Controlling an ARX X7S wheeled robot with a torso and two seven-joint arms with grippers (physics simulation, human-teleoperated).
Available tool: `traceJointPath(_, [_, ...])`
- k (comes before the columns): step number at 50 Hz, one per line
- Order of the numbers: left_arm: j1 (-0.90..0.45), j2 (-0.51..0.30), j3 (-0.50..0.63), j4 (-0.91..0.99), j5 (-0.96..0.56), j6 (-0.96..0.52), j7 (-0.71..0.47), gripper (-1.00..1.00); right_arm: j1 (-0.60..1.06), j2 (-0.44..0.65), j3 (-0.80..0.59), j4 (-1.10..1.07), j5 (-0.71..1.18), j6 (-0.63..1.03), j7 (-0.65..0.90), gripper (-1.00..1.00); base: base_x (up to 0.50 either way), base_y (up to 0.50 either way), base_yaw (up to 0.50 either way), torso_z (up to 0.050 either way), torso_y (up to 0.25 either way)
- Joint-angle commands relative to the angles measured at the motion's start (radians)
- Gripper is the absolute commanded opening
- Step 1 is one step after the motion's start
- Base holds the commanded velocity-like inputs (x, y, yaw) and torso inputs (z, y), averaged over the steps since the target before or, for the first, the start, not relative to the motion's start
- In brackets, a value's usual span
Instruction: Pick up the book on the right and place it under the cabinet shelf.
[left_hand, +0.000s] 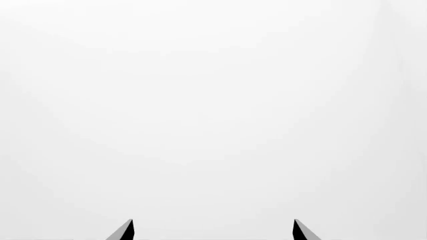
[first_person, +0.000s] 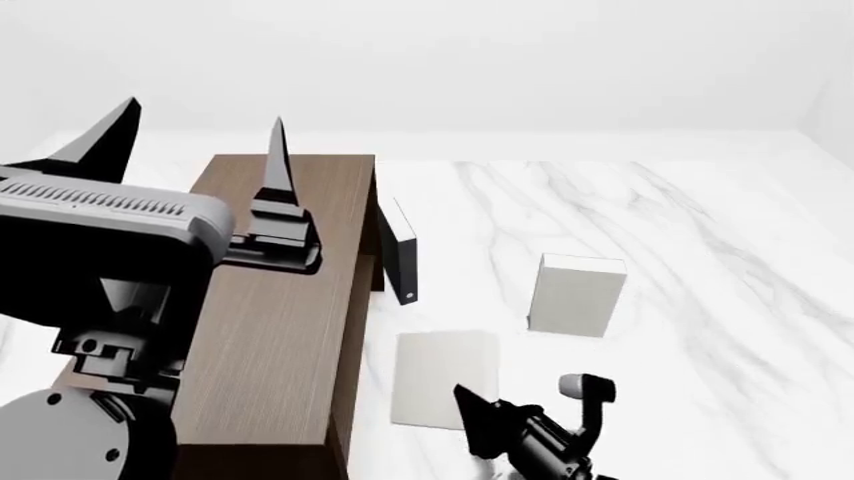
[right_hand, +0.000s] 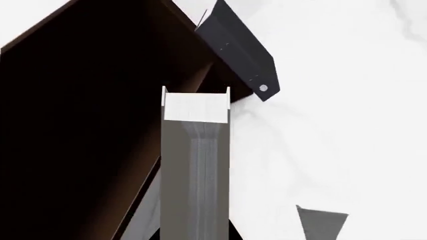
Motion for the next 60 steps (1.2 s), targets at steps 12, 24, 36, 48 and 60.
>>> traceJointPath(12, [0.019,-0.012,-0.008,0.005,-0.009,0.017,-0.008,1.0,0.048,-0.126,0.022,0.207,-0.003,-0.037,-0.032,-1.0,0.0,0.0,0.0,0.0,0.0])
traceJointPath(24, [0.019,-0.018,-0.009,0.01,-0.017,0.017,-0.015,1.0,0.072,-0.193,0.013,0.333,-0.003,-0.043,-0.099,-1.0,0.0,0.0,0.0,0.0,0.0])
traceJointPath(36, [0.024,-0.024,-0.015,0.013,-0.024,0.022,-0.021,1.0,0.075,-0.222,0.008,0.396,-0.003,-0.045,-0.119,-1.0,0.0,0.0,0.0,0.0,0.0])
traceJointPath(48, [0.03,-0.028,-0.008,0.006,-0.015,0.038,-0.02,1.0,0.087,-0.263,0.049,0.475,0.075,-0.011,-0.178,-1.0,0.0,0.0,0.0,0.0,0.0])
traceJointPath(60, [0.034,-0.031,-0.004,0.0,-0.013,0.05,-0.02,1.0,0.093,-0.272,0.059,0.478,0.103,0.013,-0.199,-1.0,0.01,0.0,0.01,-0.003,0.0])
